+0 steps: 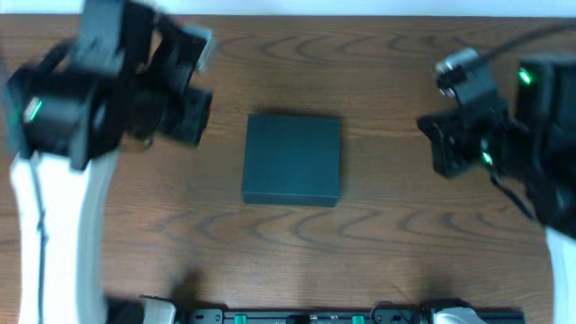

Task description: Pack container

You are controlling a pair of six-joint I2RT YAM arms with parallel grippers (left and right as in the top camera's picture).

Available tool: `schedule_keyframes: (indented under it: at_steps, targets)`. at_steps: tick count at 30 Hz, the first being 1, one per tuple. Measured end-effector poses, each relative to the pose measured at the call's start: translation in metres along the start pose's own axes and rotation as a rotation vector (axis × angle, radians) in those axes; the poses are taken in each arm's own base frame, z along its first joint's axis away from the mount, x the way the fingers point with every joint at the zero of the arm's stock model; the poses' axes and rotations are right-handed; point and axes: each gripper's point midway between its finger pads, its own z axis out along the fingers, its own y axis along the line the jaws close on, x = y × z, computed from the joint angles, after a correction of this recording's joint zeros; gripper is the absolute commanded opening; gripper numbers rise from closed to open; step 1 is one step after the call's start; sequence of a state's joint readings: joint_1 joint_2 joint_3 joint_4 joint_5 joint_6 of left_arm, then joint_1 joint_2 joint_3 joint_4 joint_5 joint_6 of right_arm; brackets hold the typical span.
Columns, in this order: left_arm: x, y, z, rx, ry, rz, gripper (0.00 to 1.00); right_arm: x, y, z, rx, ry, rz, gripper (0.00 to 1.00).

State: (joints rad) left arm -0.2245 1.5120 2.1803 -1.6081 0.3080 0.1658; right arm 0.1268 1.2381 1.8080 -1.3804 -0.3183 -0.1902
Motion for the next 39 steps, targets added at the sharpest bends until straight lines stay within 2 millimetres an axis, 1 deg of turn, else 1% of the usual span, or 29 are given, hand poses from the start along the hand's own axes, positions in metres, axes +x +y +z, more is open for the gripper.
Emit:
schedule_keyframes:
  at_steps: [2, 3, 4, 6, 8, 9, 10, 12, 13, 14, 15, 16, 18, 20, 22, 39]
  targets:
    - [0.029, -0.007, -0.016, -0.004, -0.025, 0.011, 0.06, 0.009, 0.004, -0.01, 0.008, -0.016, -0.005, 0.02]
    - [0.044, -0.009, -0.022, -0.009, -0.042, 0.018, 0.06, 0.019, 0.006, -0.012, 0.011, -0.008, -0.002, 0.02]
    - [0.057, -0.01, -0.023, -0.015, -0.059, 0.026, 0.06, 0.032, 0.009, -0.013, 0.011, -0.001, 0.0, 0.02]
    - [0.08, -0.011, -0.02, -0.018, -0.084, 0.034, 0.06, 0.058, 0.011, -0.007, 0.009, 0.037, 0.012, 0.01]
    - [0.106, -0.01, -0.008, -0.02, -0.071, 0.029, 0.06, 0.082, 0.012, 0.0, 0.007, 0.078, 0.025, 0.02]
    - [0.121, -0.008, 0.004, -0.021, -0.06, 0.019, 0.06, 0.099, 0.013, 0.005, 0.004, 0.103, 0.034, 0.01]
    - [0.135, -0.007, 0.015, -0.02, -0.039, 0.0, 0.06, 0.111, 0.014, 0.009, 0.002, 0.12, 0.045, 0.02]
    - [0.154, -0.003, 0.035, -0.017, -0.012, -0.031, 0.06, 0.127, 0.015, 0.014, 0.004, 0.129, 0.07, 0.02]
    - [0.163, -0.002, 0.044, -0.015, 0.004, -0.045, 0.06, 0.131, 0.015, 0.015, 0.005, 0.13, 0.082, 0.13]
    - [0.17, -0.001, 0.052, -0.01, 0.018, -0.062, 0.2, 0.135, 0.016, 0.016, 0.007, 0.131, 0.099, 0.34]
    - [0.175, -0.001, 0.058, -0.006, 0.026, -0.069, 0.45, 0.137, 0.016, 0.015, 0.009, 0.126, 0.109, 0.99]
    - [0.178, -0.001, 0.063, 0.001, 0.031, -0.088, 0.96, 0.138, 0.016, 0.014, 0.012, 0.121, 0.114, 0.99]
    - [0.178, -0.001, 0.068, 0.006, 0.033, -0.103, 0.95, 0.137, 0.017, 0.013, 0.014, 0.109, 0.122, 0.99]
    - [0.175, 0.0, 0.07, 0.008, 0.022, -0.11, 0.95, 0.136, 0.016, 0.013, 0.016, 0.104, 0.128, 0.99]
    - [0.172, 0.0, 0.07, 0.008, 0.011, -0.117, 0.95, 0.136, 0.016, 0.013, 0.016, 0.103, 0.134, 0.99]
    - [0.172, 0.0, 0.07, 0.008, 0.011, -0.121, 0.95, 0.136, 0.017, 0.013, 0.015, 0.102, 0.156, 0.99]
